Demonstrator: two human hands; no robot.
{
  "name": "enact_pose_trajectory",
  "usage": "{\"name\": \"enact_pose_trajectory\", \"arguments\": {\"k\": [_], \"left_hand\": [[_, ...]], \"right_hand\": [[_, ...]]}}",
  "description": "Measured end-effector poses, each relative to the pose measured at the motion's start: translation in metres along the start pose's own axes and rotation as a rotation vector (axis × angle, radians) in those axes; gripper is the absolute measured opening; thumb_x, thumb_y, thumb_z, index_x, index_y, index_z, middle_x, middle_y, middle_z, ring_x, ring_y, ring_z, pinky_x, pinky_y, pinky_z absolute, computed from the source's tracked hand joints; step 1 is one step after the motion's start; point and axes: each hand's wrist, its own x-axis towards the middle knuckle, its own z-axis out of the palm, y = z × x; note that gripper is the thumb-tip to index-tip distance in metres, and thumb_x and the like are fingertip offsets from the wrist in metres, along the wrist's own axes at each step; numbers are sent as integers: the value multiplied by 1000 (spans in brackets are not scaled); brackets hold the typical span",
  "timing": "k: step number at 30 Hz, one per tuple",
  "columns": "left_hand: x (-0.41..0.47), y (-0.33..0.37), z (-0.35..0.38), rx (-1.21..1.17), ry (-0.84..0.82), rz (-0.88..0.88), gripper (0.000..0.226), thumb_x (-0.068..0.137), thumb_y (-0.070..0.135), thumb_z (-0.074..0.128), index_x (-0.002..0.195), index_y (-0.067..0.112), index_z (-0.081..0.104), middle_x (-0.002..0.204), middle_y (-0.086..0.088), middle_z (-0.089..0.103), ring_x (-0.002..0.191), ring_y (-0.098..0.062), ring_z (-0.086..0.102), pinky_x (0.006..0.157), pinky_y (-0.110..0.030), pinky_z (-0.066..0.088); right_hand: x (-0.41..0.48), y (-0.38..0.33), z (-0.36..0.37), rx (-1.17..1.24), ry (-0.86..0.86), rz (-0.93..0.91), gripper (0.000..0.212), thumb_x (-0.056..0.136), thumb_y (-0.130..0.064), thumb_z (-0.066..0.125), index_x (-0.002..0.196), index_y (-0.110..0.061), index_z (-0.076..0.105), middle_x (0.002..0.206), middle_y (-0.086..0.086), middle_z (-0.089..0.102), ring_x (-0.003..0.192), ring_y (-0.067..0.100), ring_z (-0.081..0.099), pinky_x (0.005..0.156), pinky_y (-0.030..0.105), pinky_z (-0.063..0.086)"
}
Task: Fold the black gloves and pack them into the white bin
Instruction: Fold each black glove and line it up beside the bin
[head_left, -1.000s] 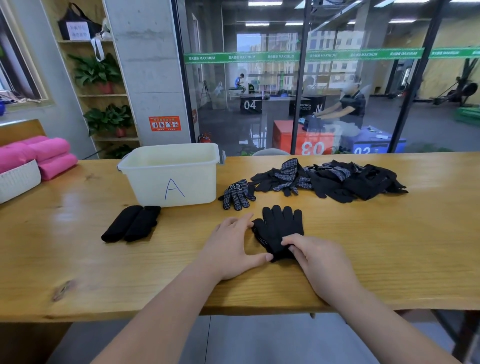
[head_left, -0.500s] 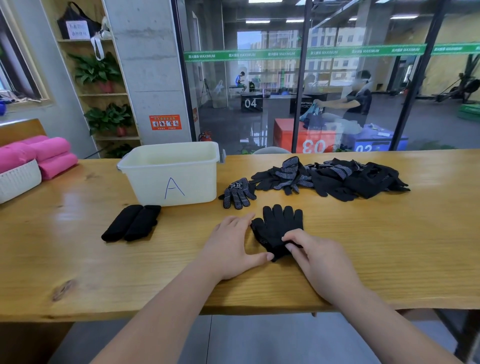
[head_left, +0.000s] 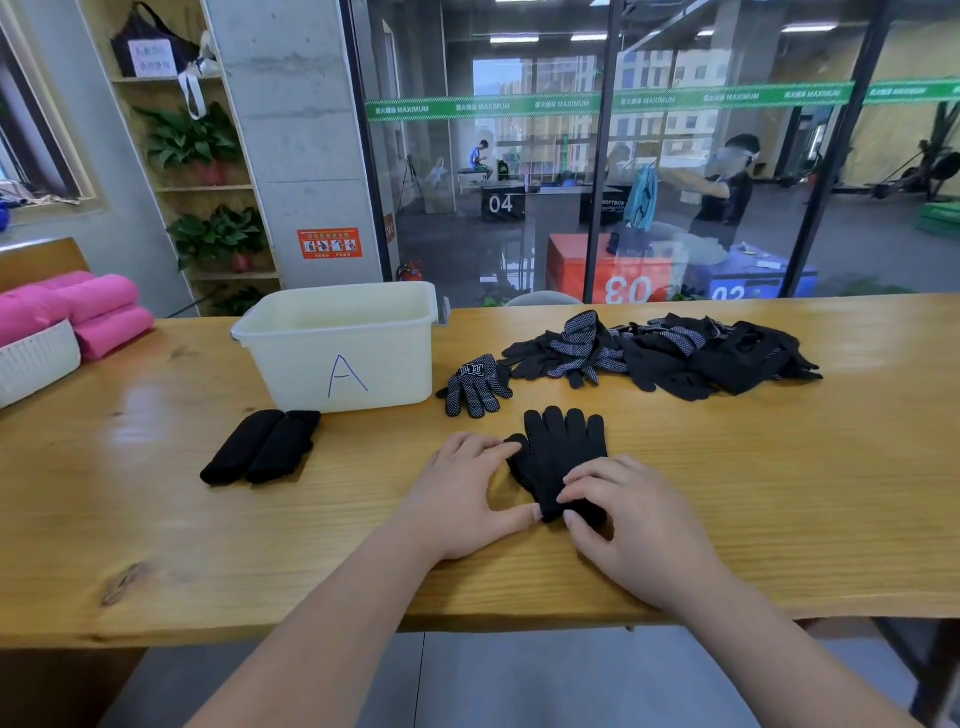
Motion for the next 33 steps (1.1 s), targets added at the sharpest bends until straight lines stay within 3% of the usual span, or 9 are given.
{"name": "enact_pose_trajectory", "arguments": {"k": [4, 9, 15, 21, 26, 28, 30, 33], "left_hand": [[0, 3, -2, -14, 11, -10, 101, 82, 85, 55, 165, 33, 29, 162, 14, 37, 152, -12, 20, 127, -45, 27], [-1, 5, -5, -23, -5, -22, 107, 83, 87, 54, 167, 31, 21, 164, 14, 39, 154, -10, 20, 127, -44, 26], [-1, 5, -6, -53, -22, -36, 112, 80, 86, 61, 168, 34, 16, 164, 12, 38, 155, -10, 19, 128, -43, 25], [-1, 3, -4, 26, -22, 11, 91, 87, 88, 46, 160, 35, 41, 164, 14, 37, 153, -9, 19, 128, -45, 25], [-1, 6, -1, 98, 43, -7, 79, 98, 79, 33, 157, 28, 46, 165, 11, 39, 154, -12, 23, 128, -40, 23], [-2, 7, -1, 108, 52, -1, 76, 99, 78, 33, 159, 33, 41, 166, 13, 35, 155, -13, 23, 128, -40, 22], [-1, 8, -1, 136, 37, 26, 75, 98, 79, 31, 160, 38, 40, 166, 17, 35, 154, -13, 24, 128, -41, 23], [2, 8, 0, 162, 13, 17, 80, 96, 82, 29, 158, 36, 45, 166, 19, 37, 154, -12, 25, 128, -41, 23]], "right_hand": [[4, 10, 3, 219, 21, 142, 16, 100, -40, 61, 107, -40, 76, 107, -31, 65, 109, -1, 58, 93, 22, 47], [13, 9, -5, 322, 124, 257, 14, 102, -36, 65, 110, -41, 75, 105, -31, 68, 102, -12, 59, 84, 4, 40], [5, 13, 3, 42, -36, -14, 17, 100, -37, 64, 111, -39, 77, 111, -28, 68, 104, 1, 58, 90, 30, 52], [5, 5, -6, -106, -71, -57, 23, 100, -45, 53, 110, -42, 74, 112, -27, 66, 105, 1, 58, 90, 28, 49], [18, 7, -10, 59, -74, 81, 28, 104, -49, 47, 109, -39, 72, 107, -27, 63, 103, 1, 55, 90, 28, 51], [28, 10, -5, 77, -53, 122, 25, 105, -43, 52, 120, -37, 71, 120, -26, 61, 115, 1, 55, 99, 27, 49], [43, 8, -1, 75, -80, 148, 35, 107, -38, 54, 139, -33, 64, 145, -21, 54, 136, 5, 48, 115, 28, 40], [69, 5, 6, 20, -332, 148, 59, 108, -47, 49, 163, -29, 35, 171, -12, 24, 158, 12, 20, 128, 35, 23]]}}
